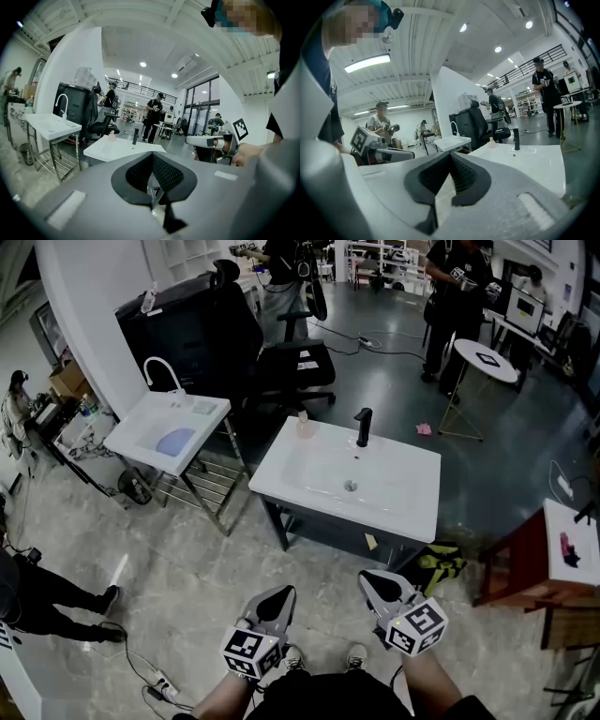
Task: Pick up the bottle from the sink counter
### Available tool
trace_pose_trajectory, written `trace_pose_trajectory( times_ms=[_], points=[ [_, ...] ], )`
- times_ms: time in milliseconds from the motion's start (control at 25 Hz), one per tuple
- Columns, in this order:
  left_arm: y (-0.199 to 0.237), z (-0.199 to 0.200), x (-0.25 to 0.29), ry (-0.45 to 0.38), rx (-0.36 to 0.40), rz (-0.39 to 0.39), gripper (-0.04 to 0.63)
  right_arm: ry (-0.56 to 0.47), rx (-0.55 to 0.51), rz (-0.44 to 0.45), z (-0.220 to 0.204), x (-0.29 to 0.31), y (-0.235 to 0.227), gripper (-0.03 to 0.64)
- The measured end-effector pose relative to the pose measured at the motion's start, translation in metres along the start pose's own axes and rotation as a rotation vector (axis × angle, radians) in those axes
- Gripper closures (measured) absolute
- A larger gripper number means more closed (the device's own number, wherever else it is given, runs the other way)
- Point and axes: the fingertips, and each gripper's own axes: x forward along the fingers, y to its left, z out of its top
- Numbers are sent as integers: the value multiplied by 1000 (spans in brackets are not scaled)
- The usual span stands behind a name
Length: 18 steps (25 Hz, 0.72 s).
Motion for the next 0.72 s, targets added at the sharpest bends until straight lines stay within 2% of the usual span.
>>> trace_pose_trajectory(
  times_ms=[720],
  points=[
    [67,4,-28,7,9,-32,592,-13,19,-47,-3,58,35,617]
  ],
)
